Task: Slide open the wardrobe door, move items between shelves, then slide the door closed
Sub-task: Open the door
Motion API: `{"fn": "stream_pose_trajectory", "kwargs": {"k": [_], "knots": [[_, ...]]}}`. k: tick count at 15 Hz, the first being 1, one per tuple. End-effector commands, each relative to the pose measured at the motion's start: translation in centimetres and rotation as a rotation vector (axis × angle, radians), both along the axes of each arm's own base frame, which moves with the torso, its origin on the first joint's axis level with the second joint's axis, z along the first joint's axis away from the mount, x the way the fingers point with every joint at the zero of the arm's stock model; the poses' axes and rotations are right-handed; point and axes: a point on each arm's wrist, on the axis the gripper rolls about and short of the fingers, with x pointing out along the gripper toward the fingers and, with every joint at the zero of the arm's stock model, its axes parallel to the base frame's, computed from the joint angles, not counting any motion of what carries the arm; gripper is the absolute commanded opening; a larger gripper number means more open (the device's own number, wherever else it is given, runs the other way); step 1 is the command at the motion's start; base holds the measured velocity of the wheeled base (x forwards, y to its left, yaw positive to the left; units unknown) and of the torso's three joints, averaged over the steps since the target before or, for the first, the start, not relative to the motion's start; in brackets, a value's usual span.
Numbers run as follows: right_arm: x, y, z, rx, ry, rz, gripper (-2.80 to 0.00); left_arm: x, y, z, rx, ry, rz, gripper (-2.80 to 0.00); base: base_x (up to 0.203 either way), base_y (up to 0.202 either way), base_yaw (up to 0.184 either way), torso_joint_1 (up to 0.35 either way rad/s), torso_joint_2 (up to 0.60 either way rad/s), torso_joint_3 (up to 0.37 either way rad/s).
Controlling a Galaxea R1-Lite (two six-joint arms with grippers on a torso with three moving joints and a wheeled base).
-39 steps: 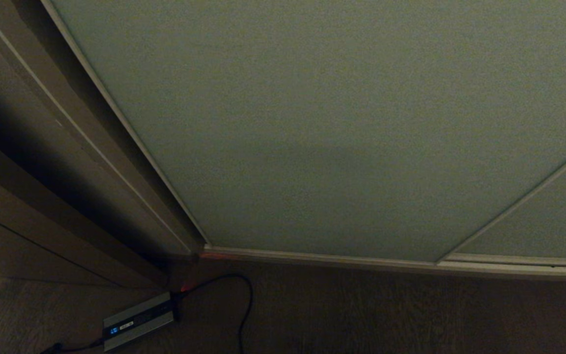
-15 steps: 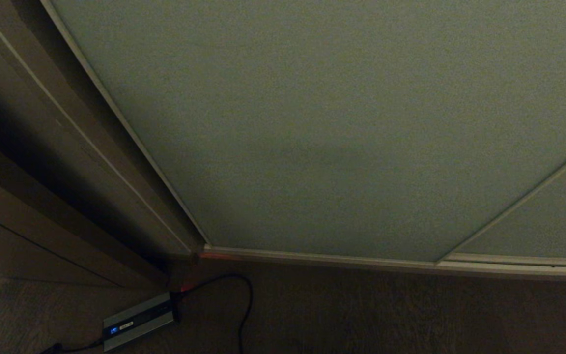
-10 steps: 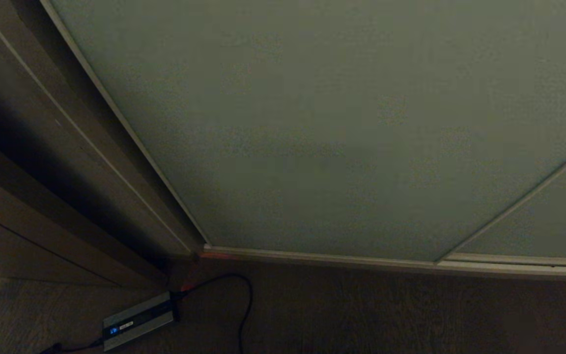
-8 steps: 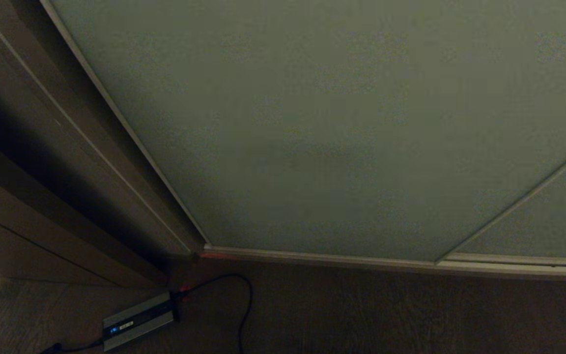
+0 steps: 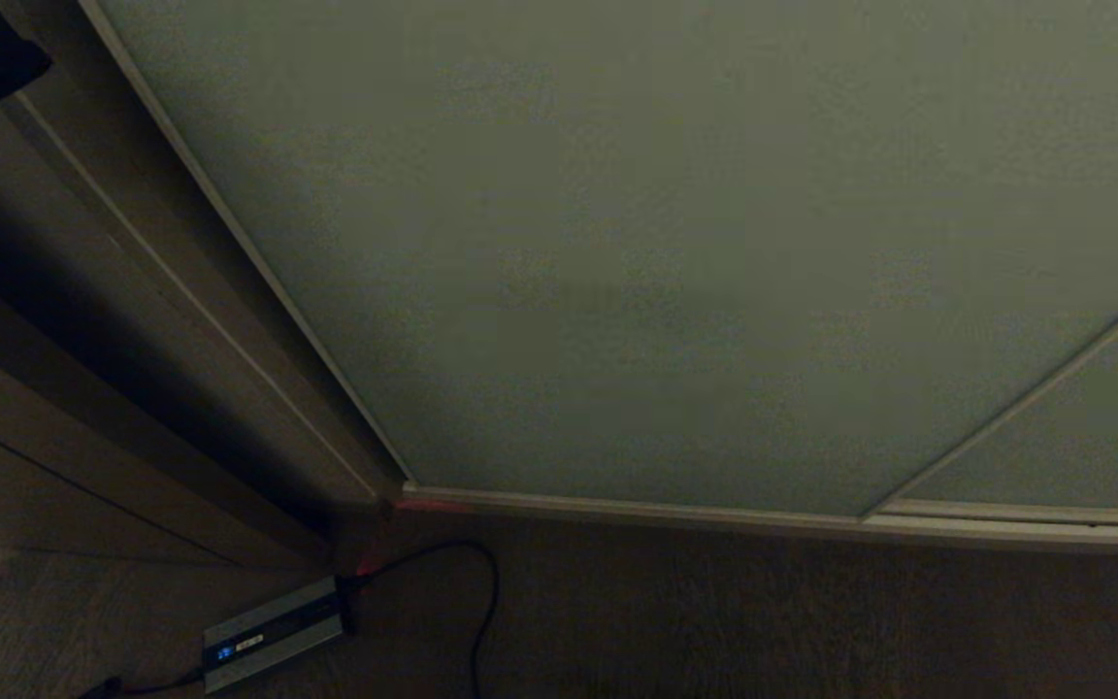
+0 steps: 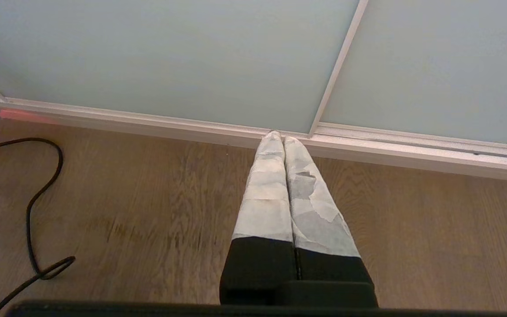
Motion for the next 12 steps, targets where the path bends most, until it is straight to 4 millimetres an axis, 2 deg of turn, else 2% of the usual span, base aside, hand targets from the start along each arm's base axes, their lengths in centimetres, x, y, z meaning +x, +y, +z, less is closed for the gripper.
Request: {"fn": "stream_pose_trajectory", "kwargs": {"k": [1,7,12], "knots": [[0.0,0.0,-0.1,0.000,0.004,0.000,-2.80,1.2,-0.1,0.7,0.000,-0.010,-0.003,-2.80,0.000,0.000,0.000,0.000,0.00,0.000],[0.0,0.0,-0.1,0.000,0.004,0.001,-2.80,3.4,-0.7,0.7,0.003,0.018,-0.028,-2.80,0.000,0.000,0.000,0.000,0.00,0.000],[0.0,0.0,-0.1,0.000,0.004,0.001,-2.80,4.9,-1.0,1.9,0.002,0.027,-0.039,-2.80,0.000,0.000,0.000,0.000,0.00,0.000]]}}
